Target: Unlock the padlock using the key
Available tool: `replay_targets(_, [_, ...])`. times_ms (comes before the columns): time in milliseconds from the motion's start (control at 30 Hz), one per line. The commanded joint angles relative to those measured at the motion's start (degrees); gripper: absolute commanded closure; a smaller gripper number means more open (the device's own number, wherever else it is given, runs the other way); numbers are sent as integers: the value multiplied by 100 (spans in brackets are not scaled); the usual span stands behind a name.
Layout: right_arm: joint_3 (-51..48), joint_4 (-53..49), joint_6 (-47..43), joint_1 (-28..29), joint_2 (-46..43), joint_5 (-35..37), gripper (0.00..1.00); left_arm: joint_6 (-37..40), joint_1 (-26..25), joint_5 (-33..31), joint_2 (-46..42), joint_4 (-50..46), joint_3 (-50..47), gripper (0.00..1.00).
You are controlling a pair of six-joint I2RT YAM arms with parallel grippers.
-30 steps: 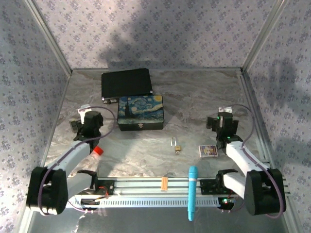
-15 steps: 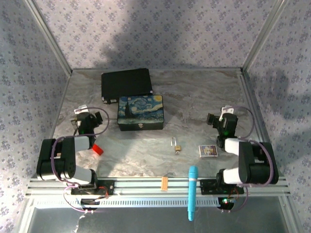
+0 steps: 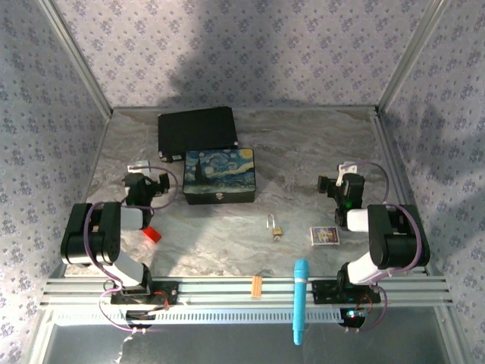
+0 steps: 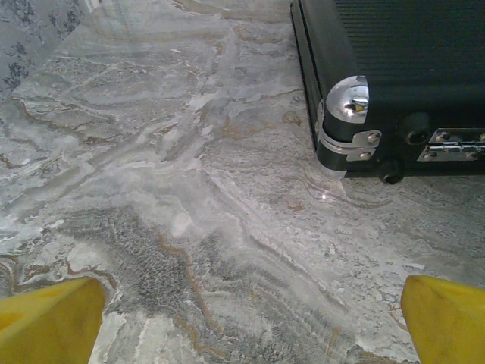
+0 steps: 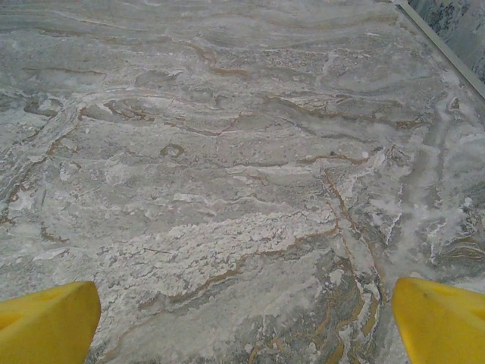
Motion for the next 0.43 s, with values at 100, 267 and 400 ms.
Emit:
replay_targets(100, [146,128,-139,17,15,-9,1,113,-6,121,-62,127,121,0])
replay_targets(267, [174,66,-122,-18,21,-83,1,114,-9,124,-69,110,127,0])
replay_targets(400, [160,81,-147,-8,9,-124,1,113,-14,118,-70,113,127,0])
